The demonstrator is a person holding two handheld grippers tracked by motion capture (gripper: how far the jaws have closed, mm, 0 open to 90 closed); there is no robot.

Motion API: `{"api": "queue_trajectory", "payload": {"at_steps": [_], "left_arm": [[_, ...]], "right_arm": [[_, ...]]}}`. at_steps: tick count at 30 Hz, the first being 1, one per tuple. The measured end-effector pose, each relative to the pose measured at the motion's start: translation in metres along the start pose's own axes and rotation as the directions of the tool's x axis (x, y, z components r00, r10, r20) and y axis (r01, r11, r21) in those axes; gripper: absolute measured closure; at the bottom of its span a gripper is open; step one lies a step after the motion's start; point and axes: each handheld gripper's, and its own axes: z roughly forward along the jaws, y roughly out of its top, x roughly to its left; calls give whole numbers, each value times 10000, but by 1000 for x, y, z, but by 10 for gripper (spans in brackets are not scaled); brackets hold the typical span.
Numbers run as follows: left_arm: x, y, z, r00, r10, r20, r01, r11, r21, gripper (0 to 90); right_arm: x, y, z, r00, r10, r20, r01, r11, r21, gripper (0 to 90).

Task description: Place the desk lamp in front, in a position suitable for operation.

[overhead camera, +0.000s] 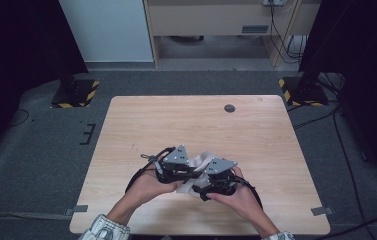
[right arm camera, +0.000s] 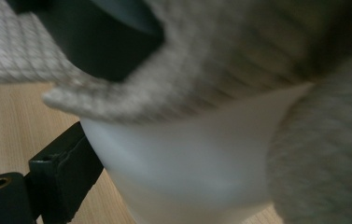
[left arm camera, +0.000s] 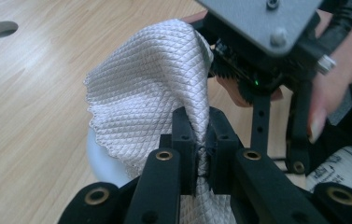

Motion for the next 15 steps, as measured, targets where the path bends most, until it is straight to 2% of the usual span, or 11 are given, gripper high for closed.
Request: {"api": "queue_trajectory", "payload": {"at_steps": [4, 7, 8, 9, 15], "left_arm": [[6, 8, 12, 9996, -105, -250, 103, 9999, -91, 836], [11, 11, 15, 9992, -172, -353, 170, 9998, -75, 836], [14, 12, 16, 9986, -189, -502, 187, 9998, -49, 836], [18, 13, 16, 9975, -216, -672, 216, 9998, -19, 836], [24, 8, 5, 9954, -248, -922, 262, 9996, 142, 836]], "right_arm": [[0, 0, 0, 10000, -14, 27, 14, 10000, -18, 87], [0, 0, 0, 10000, 4, 36, -4, 10000, 3, 86], [1, 0, 0, 10000, 12, 42, -12, 10000, 18, 86], [1, 0, 0, 10000, 4, 38, -5, 10000, 21, 86], [1, 0, 0, 10000, 21, 50, -21, 10000, 24, 86]]}}
